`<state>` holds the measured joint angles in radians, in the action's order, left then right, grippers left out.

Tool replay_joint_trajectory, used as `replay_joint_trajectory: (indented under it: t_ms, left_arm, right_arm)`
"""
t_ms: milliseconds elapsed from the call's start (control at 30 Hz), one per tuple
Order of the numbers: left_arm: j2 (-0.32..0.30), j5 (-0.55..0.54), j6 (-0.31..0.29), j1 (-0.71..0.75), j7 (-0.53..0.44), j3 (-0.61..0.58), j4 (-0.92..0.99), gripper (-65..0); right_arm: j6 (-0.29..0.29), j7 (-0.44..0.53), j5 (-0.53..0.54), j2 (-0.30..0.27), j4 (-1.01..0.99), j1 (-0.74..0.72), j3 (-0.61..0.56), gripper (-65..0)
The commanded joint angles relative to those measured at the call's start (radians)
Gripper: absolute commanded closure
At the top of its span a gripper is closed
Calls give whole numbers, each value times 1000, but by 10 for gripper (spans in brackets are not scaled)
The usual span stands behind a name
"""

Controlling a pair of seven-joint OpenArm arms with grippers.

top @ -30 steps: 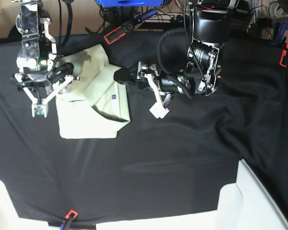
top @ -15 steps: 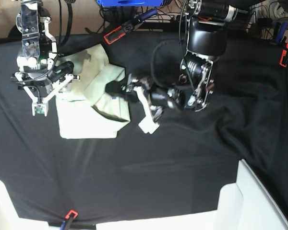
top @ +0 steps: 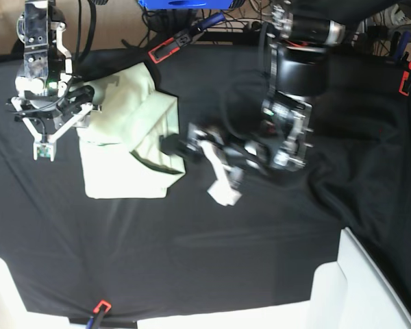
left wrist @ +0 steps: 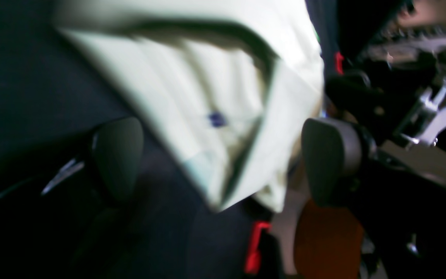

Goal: Fold the T-shirt properly
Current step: 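Move the left gripper over to the shirt's collar side and lower it, then grasp the shirt's collar edge with the left gripper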

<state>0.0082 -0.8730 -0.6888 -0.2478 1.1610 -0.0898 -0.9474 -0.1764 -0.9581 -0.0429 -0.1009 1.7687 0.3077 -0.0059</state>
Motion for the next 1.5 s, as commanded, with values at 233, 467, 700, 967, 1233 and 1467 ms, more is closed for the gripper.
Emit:
replay_joint_trajectory:
  t_ms: [233, 467, 700, 967, 1233, 1467]
  left_arm:
    - [-3, -15, 57, -14, 30, 43, -45, -650]
    - [20, 25, 169, -6, 30, 3, -31, -650]
    - [48, 42, 171, -35, 29, -170, 17, -650]
    - [89, 42, 171, -49, 29, -207, 17, -650]
    - [126, 44, 171, -57, 27, -265, 54, -650]
    - [91, 34, 172, -71, 1, -216, 83, -650]
  right_arm:
    - [-4, 44, -1, 3, 18, -8, -6, -441]
    - [-4, 47, -1, 3, 18, -8, -1, -441]
    - [-4, 44, -1, 5, 18, -6, -1, -441]
    - [-4, 49, -1, 5, 24, 11, 1, -441]
    - [-4, 41, -1, 7, 82, 17, 1, -441]
    - [-4, 41, -1, 3, 89, 17, 1, -441]
